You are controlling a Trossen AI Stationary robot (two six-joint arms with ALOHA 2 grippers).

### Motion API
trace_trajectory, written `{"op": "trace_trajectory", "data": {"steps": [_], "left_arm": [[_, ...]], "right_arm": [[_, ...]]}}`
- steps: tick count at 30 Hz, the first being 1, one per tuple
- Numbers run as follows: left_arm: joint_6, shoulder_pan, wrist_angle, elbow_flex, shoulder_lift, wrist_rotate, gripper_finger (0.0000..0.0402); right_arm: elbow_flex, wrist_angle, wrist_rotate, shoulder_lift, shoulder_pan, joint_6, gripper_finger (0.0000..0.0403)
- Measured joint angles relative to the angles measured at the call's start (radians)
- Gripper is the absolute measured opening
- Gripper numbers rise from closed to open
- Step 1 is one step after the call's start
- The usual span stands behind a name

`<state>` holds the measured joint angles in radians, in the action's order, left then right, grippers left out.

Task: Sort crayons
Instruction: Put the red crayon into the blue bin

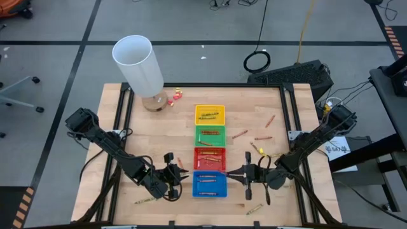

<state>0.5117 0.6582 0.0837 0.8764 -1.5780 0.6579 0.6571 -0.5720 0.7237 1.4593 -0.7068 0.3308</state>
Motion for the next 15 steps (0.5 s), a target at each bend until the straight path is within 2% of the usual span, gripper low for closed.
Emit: {"op": "trace_trajectory", "data": {"steps": [7,11,15], "left_arm": [[0.000,0.000,0.000,0.000,0.000,0.000,0.0085],[0.000,-0.002,0.000,0.000,0.000,0.000,0.0085],[0.000,-0.002,0.000,0.000,0.000,0.000,0.0085]], "right_arm": [[0.000,0.000,-0.071,0.000,0.025,0.048,0.0009],[0.000,0.000,-0.076,0.020,0.046,0.050,0.0009],[0.006,-0.029,-0.172,0.071,0.074,0.055,0.0009]]}}
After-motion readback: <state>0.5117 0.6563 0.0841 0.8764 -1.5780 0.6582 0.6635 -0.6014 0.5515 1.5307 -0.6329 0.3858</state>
